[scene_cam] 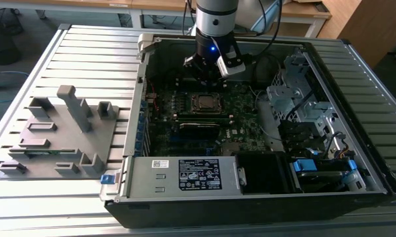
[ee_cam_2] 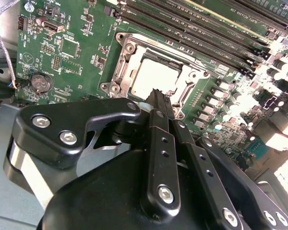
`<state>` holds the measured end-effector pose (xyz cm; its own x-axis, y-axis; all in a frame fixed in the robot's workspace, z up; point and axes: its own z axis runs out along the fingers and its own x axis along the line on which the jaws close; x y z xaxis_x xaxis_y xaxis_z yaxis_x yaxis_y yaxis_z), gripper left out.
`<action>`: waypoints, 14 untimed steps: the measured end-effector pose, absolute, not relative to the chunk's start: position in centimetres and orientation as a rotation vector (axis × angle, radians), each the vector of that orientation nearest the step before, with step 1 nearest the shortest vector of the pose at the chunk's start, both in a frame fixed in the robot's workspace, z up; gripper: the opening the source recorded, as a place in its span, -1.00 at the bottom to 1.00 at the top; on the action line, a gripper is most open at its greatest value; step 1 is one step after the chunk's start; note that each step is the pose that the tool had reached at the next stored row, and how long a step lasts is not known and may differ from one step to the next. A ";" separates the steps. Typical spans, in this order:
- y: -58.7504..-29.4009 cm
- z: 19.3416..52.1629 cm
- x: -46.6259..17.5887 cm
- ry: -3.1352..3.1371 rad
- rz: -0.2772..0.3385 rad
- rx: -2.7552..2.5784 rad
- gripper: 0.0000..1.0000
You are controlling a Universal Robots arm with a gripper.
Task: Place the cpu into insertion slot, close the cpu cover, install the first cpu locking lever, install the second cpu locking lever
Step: 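Install the second cpu locking lever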
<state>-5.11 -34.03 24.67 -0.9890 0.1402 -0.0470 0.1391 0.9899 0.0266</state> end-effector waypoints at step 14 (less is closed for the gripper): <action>-34.0 25.0 -5.1 3.085 0.036 0.217 -0.80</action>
